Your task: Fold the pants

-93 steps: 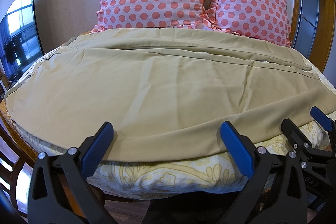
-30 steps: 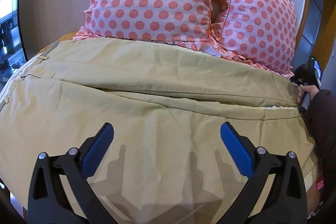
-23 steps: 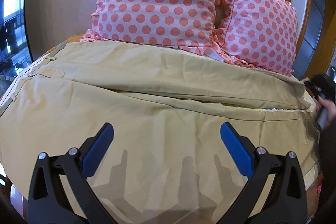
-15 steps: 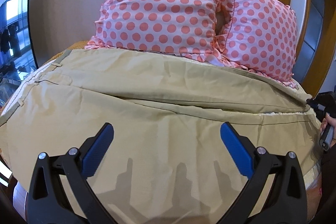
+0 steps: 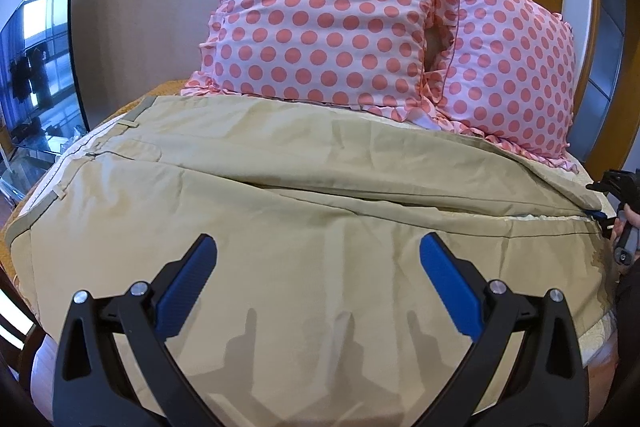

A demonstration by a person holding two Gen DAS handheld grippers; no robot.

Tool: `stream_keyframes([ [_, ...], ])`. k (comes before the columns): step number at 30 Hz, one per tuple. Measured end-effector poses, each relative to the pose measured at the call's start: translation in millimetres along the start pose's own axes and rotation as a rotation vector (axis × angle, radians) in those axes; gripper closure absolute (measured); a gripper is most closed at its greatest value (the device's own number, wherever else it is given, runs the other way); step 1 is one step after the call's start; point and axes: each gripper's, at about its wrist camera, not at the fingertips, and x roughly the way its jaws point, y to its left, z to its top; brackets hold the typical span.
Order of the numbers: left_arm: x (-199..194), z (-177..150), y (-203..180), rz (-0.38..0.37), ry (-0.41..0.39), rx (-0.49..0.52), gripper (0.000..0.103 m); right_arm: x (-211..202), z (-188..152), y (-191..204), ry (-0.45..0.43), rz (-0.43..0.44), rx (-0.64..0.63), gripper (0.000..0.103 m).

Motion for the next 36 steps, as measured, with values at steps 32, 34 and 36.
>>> stream_keyframes([
  [32, 195.7, 148.4, 138.1, -0.053, 0.274, -0.429, 0.097, -160.6, -22.7, -60.1, -0.165, 0.407, -0.071, 0.098],
  [34, 167.5, 145.2, 140.5, -0.047, 0.215, -0.389, 0.098, -157.5, -20.8, -62.1, -0.163, 0.402, -0.072, 0.098],
  [36, 125.6, 137.8, 144.1, -0.043, 0.147, -0.362, 0.098, -157.1, -19.5, -64.3, -0.164, 0.402, -0.073, 0.098],
])
